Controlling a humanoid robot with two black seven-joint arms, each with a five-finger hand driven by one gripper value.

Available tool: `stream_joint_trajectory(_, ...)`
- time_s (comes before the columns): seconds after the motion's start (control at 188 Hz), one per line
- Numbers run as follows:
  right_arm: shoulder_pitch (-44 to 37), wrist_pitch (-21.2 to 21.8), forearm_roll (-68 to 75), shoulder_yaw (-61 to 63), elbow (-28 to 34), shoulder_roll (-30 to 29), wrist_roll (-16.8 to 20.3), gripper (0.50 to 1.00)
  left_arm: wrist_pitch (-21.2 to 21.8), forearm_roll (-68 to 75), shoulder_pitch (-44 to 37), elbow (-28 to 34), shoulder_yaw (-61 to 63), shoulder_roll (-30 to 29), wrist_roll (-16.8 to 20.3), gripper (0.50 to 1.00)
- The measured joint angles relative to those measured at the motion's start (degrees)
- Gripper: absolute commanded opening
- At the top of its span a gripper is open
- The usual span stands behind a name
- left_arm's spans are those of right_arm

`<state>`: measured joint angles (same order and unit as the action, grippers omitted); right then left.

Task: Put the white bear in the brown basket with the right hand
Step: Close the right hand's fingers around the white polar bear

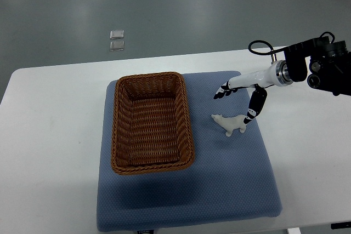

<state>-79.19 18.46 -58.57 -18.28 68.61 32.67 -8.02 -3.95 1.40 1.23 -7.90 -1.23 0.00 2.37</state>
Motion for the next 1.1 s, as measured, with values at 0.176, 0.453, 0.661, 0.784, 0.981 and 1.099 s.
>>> stream_joint_trajectory(0.176, 2.2, -1.7, 0.2, 0.0, 0.7, -1.5, 0.1, 0.917, 0.0, 0.0, 0.0, 0.0, 0.0, 0.0, 0.0, 1.0)
stream_joint_trajectory(0.453, 4.1, -4.6, 0.1, 0.1, -0.2, -2.0, 0.2, 0.909, 0.0, 0.0, 0.0, 0.0, 0.0, 0.0, 0.0, 1.0)
stream_joint_trajectory(0.661, 5.4, -5.7, -0.1, 0.1, -0.2, -2.1, 0.1, 0.895, 0.0, 0.0, 0.0, 0.0, -0.1, 0.0, 0.0, 1.0)
stream_joint_trajectory(0.784, 5.4, -5.7, -0.3, 0.1, -0.2, -2.1, 0.0, 0.836, 0.0, 0.0, 0.0, 0.0, -0.1, 0.0, 0.0, 1.0)
stream_joint_trajectory(0.981, 6.0, -5.8, -0.9, 0.1, -0.5, -2.2, 0.0, 0.834, 0.0, 0.0, 0.0, 0.0, -0.1, 0.0, 0.0, 1.0)
stream_joint_trajectory(1.099, 6.1, -5.9, -1.3, 0.1, -0.6, -2.2, 0.0, 0.805, 0.0, 0.0, 0.0, 0.0, -0.1, 0.0, 0.0, 1.0)
